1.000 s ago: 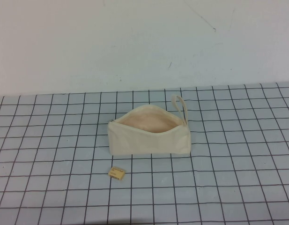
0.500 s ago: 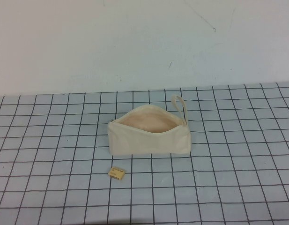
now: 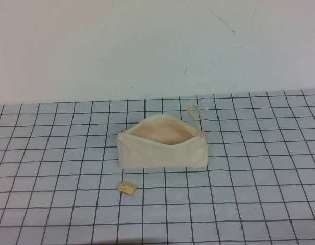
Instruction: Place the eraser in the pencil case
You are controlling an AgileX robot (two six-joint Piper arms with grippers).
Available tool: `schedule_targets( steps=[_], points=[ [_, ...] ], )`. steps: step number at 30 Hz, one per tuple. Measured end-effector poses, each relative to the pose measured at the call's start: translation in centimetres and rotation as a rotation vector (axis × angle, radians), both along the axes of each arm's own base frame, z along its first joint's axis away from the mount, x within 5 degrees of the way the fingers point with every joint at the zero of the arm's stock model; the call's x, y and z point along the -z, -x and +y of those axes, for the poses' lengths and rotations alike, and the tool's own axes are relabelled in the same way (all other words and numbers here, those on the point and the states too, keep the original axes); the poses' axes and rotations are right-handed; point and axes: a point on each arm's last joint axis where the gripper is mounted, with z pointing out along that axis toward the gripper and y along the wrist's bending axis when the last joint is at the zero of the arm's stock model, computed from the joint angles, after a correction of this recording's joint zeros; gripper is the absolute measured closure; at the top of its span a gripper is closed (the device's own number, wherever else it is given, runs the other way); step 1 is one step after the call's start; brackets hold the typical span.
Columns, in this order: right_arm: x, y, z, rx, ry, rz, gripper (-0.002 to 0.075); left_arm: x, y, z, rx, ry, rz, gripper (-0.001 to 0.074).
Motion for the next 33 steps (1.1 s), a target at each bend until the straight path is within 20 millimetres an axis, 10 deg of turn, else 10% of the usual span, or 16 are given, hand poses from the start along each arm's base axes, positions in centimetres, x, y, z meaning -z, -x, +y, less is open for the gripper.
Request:
schedule_targets(
  steps=[18, 25, 33],
  points=[
    [0.0, 0.0, 0.0, 0.001, 0.007, 0.0, 0.0727, -8.4, 1.9, -0.4, 0.048, 0.017, -1.019, 0.0736],
    [0.0, 0.0, 0.0, 0.0, 0.0, 0.0, 0.0727, -9.2, 2.2, 0.0, 0.036, 0.171, -1.042, 0.0736],
    [0.0, 0.0, 0.0, 0.001, 0.007, 0.0, 0.0727, -15.5, 3.4, 0.0, 0.03, 0.191, -0.807, 0.0736]
  ],
)
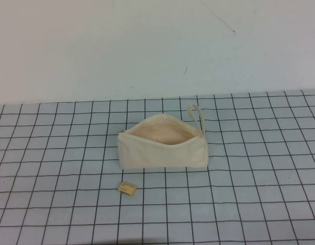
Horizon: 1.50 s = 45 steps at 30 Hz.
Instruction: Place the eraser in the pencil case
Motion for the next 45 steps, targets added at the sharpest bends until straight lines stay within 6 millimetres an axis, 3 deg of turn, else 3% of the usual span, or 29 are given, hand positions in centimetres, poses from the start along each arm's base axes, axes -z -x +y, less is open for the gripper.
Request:
schedule_targets(
  steps=[5, 9, 12, 17, 24, 27, 30, 35, 40, 43, 45],
  points=[
    [0.0, 0.0, 0.0, 0.0, 0.0, 0.0, 0.0727, -3.7, -1.6, -0.2, 0.005, -0.058, 0.333, 0.0736],
    [0.0, 0.0, 0.0, 0.0, 0.0, 0.0, 0.0727, -4.3, -4.5, -0.4, 0.006, -0.128, 0.604, 0.0736],
    [0.0, 0.0, 0.0, -0.001, -0.007, 0.0, 0.0727, -3.6, -7.2, -0.5, 0.016, -0.139, 0.733, 0.0736],
    [0.0, 0.0, 0.0, 0.0, 0.0, 0.0, 0.0727, -1.6, -12.2, -0.7, 0.047, -0.112, 0.891, 0.0736],
    [0.0, 0.0, 0.0, 0.0, 0.0, 0.0, 0.0727, 2.7, -20.1, -1.0, 0.092, -0.365, 1.154, 0.0736],
    [0.0, 0.0, 0.0, 0.0, 0.0, 0.0, 0.0727, 4.6, -23.2, -2.2, 0.148, -0.418, 1.239, 0.0736],
    [0.0, 0.0, 0.0, 0.0, 0.0, 0.0, 0.0727, 6.3, -25.9, -4.5, 0.232, -0.479, 1.312, 0.0736],
    [0.0, 0.0, 0.0, 0.0, 0.0, 0.0, 0.0727, 8.9, -28.2, -9.1, 0.351, -0.532, 1.399, 0.0736],
    [0.0, 0.0, 0.0, 0.0, 0.0, 0.0, 0.0728, 11.3, -29.2, -12.4, 0.417, -0.556, 1.464, 0.0729],
    [0.0, 0.0, 0.0, 0.0, 0.0, 0.0, 0.0728, 12.5, -29.5, -14.0, 0.457, -0.605, 1.503, 0.064],
    [0.0, 0.0, 0.0, 0.0, 0.0, 0.0, 0.0728, 13.3, -29.7, -14.9, 0.479, -0.634, 1.531, 0.0515]
  ],
)
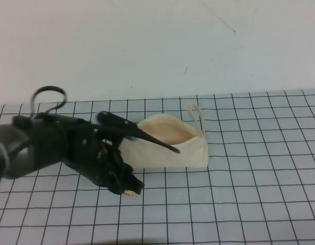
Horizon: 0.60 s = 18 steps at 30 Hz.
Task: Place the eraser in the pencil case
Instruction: Pick up the eraser from the table
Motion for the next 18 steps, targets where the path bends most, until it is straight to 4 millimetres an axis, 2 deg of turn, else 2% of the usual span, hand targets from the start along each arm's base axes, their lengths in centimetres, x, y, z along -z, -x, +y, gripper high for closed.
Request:
schedule_targets(
  steps=[3, 5, 13, 18],
  points=[
    [0.0, 0.0, 0.0, 0.0, 0.0, 0.0, 0.0728, 1.3, -0.6, -1.0, 0.022, -0.022, 0.064, 0.0326],
    [0.0, 0.0, 0.0, 0.0, 0.0, 0.0, 0.0728, 2.1, -1.0, -1.2, 0.022, -0.032, 0.087, 0.0297],
    [0.0, 0.0, 0.0, 0.0, 0.0, 0.0, 0.0728, 4.4, -2.3, -1.8, 0.017, -0.046, 0.117, 0.0291],
    [0.0, 0.0, 0.0, 0.0, 0.0, 0.0, 0.0728, 4.7, -2.8, -2.0, 0.014, -0.042, 0.102, 0.0356]
  ],
)
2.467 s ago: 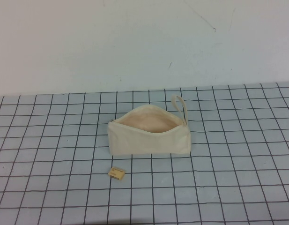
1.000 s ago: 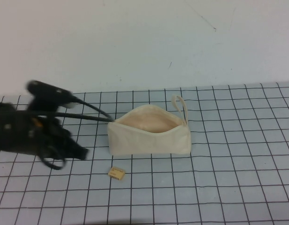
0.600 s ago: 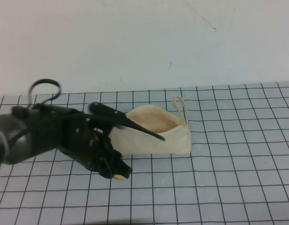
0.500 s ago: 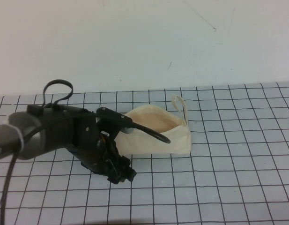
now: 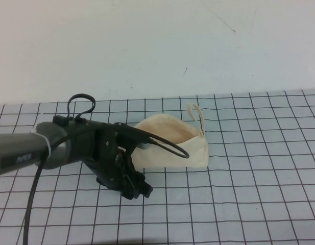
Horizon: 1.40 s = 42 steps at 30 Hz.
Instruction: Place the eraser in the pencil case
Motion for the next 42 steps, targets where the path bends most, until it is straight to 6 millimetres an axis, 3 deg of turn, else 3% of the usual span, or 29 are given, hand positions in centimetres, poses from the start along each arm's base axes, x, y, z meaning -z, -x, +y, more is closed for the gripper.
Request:
schedule_targets(
  steps=[3, 7, 10, 12, 15, 19, 22, 26, 31, 33, 35, 37, 40, 42],
  points=[
    [0.0, 0.0, 0.0, 0.0, 0.0, 0.0, 0.0728, 0.0, -0.1, 0.0, 0.0, 0.002, -0.01, 0.0447],
    [0.0, 0.0, 0.0, 0.0, 0.0, 0.0, 0.0728, -0.4, 0.0, -0.1, 0.003, -0.011, 0.036, 0.045],
    [0.0, 0.0, 0.0, 0.0, 0.0, 0.0, 0.0728, -1.8, 0.1, -0.2, 0.017, -0.031, 0.121, 0.045],
    [0.0, 0.0, 0.0, 0.0, 0.0, 0.0, 0.0728, -3.8, 0.0, -0.5, 0.04, -0.023, 0.146, 0.045],
    [0.0, 0.0, 0.0, 0.0, 0.0, 0.0, 0.0728, -8.8, -0.2, -1.1, 0.109, 0.035, 0.09, 0.045],
    [0.0, 0.0, 0.0, 0.0, 0.0, 0.0, 0.0728, -16.1, -1.0, -1.9, 0.152, 0.156, -0.139, 0.045],
    [0.0, 0.0, 0.0, 0.0, 0.0, 0.0, 0.0728, -18.8, -1.8, -2.2, 0.147, 0.221, -0.281, 0.045],
    [0.0, 0.0, 0.0, 0.0, 0.0, 0.0, 0.0728, -17.3, -3.3, -2.8, 0.147, 0.221, -0.32, 0.0449],
    [0.0, 0.0, 0.0, 0.0, 0.0, 0.0, 0.0729, -13.6, -4.8, -3.5, 0.14, 0.192, -0.252, 0.0309],
    [0.0, 0.0, 0.0, 0.0, 0.0, 0.0, 0.0728, -13.3, -4.9, -3.4, 0.119, 0.182, -0.241, 0.0302],
    [0.0, 0.0, 0.0, 0.0, 0.0, 0.0, 0.0728, -13.8, -5.0, -3.0, 0.071, 0.157, -0.248, 0.036],
    [0.0, 0.0, 0.0, 0.0, 0.0, 0.0, 0.0729, -15.6, -4.7, -2.2, 0.031, 0.116, -0.298, 0.0472],
    [0.0, 0.0, 0.0, 0.0, 0.0, 0.0, 0.0729, -19.7, -3.5, -0.6, -0.042, 0.082, -0.415, 0.0641],
    [0.0, 0.0, 0.0, 0.0, 0.0, 0.0, 0.0729, -23.2, -1.9, 0.8, -0.107, 0.086, -0.508, 0.0696]
  ],
)
